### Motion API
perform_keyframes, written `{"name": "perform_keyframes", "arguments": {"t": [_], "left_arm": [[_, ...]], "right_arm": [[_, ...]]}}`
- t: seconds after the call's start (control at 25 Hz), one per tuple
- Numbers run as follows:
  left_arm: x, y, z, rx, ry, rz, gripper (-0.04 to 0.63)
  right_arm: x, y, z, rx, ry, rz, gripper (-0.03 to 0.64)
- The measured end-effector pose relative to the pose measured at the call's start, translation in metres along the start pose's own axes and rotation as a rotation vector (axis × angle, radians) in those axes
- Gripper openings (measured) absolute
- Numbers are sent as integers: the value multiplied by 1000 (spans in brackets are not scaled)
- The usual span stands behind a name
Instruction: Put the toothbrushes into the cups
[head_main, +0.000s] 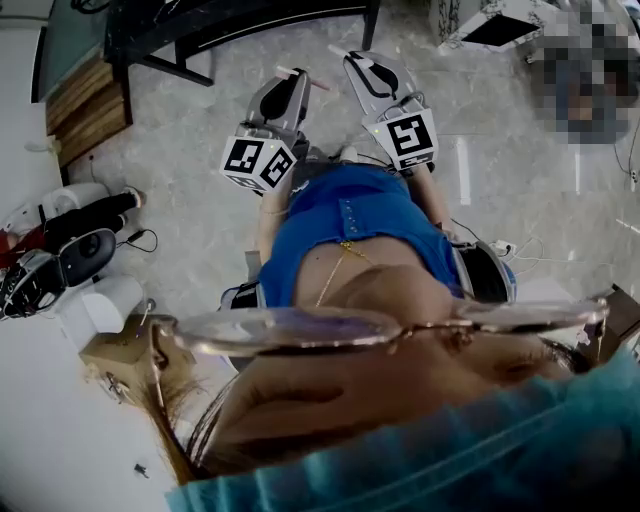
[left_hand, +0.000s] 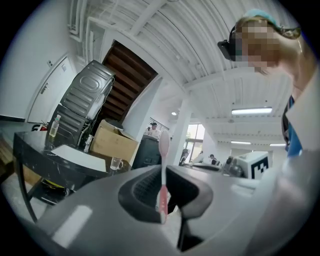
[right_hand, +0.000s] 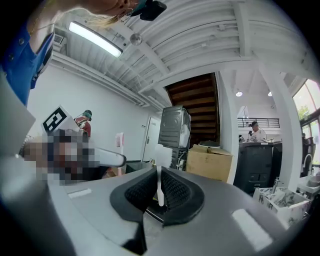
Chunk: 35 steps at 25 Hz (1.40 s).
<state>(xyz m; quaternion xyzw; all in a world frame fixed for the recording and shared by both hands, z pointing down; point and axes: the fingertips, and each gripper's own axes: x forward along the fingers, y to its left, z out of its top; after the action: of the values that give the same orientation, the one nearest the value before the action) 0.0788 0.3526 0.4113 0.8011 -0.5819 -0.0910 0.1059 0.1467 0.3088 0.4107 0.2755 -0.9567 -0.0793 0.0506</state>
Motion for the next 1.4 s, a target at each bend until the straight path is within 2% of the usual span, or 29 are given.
{"name": "perform_keyframes", "arguments": {"t": [0.2, 0.44, 0.88, 1.12, 1.4], "left_arm": [[5, 5, -1, -9, 5, 23, 21], [27, 25, -2, -19, 14, 12, 21], [106, 137, 23, -38, 24, -80, 21], [151, 172, 44, -30, 40, -138, 22], [172, 213, 56, -27, 55, -172, 21]], "right_arm": [[1, -10, -4, 9, 8, 3, 25], [23, -22, -8, 23, 12, 0, 25], [152, -56, -11, -14, 39, -58, 25], [200, -87, -3, -4, 44, -106, 25], [251, -95, 1, 15, 39, -132, 25]]}}
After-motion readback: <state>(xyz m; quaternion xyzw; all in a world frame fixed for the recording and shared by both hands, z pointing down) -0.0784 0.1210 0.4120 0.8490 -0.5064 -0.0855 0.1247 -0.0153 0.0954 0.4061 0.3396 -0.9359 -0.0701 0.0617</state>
